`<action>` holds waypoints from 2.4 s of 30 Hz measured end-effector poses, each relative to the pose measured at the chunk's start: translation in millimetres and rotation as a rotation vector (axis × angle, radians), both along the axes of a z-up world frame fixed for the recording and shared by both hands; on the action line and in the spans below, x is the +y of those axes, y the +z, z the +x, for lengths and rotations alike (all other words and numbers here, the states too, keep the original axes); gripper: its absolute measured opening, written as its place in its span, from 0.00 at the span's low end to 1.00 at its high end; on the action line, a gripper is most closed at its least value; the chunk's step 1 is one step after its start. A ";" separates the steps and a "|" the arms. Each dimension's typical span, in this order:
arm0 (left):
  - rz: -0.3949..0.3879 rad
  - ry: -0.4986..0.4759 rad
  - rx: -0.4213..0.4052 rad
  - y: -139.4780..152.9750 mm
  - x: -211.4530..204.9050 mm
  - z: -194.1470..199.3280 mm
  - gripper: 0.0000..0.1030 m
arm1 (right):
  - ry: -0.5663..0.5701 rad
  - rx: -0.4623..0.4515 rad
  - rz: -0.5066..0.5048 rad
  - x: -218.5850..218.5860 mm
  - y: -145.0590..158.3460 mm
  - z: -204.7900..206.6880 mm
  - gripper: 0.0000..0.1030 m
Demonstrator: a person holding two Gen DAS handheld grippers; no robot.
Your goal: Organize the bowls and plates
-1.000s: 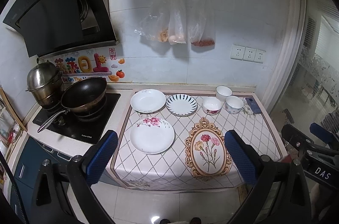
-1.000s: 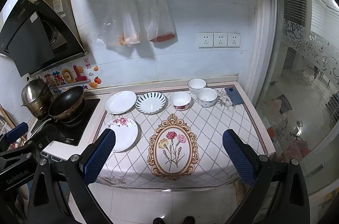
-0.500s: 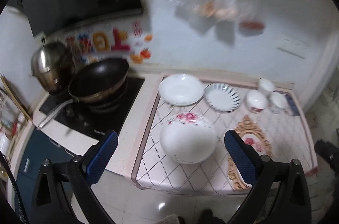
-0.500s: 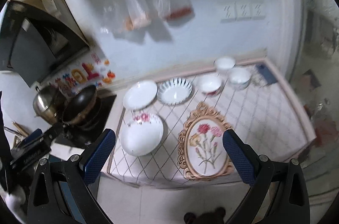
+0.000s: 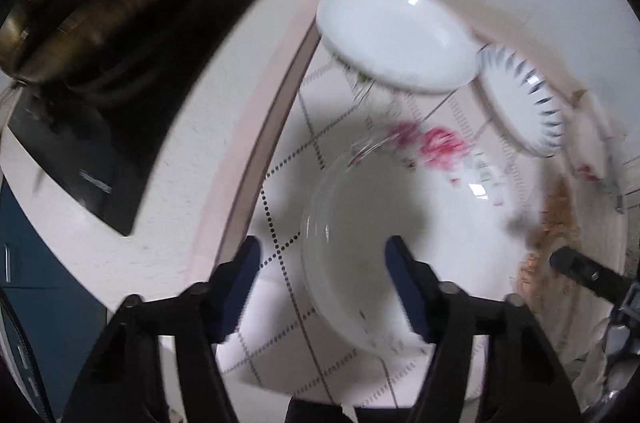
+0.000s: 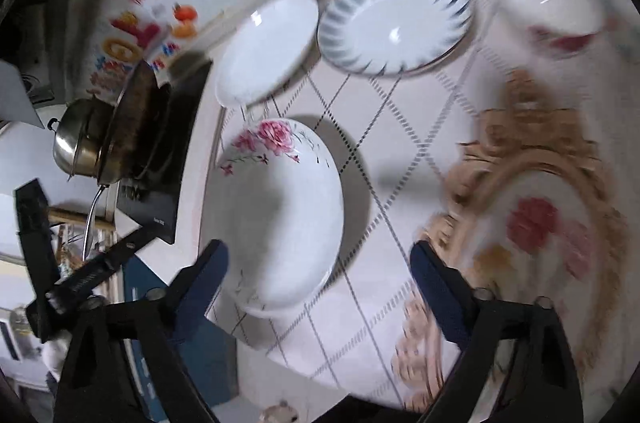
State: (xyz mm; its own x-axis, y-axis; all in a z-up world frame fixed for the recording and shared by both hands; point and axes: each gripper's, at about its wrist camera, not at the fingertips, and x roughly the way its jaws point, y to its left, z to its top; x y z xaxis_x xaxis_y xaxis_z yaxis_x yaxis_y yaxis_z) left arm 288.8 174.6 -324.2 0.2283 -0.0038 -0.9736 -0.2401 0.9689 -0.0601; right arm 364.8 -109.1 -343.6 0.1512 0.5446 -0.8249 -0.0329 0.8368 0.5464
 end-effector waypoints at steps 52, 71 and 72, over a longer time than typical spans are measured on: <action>-0.069 -0.247 0.041 -27.7 -159.2 15.4 0.24 | -0.110 0.087 0.027 -148.7 -72.3 -23.2 0.14; -0.095 -0.160 -0.015 17.0 -139.1 17.6 0.26 | -0.095 0.184 0.054 -173.3 -53.4 -10.9 0.15; -0.104 -0.142 -0.038 30.6 -130.0 20.4 0.27 | -0.099 0.181 0.061 -177.9 -43.9 -9.7 0.17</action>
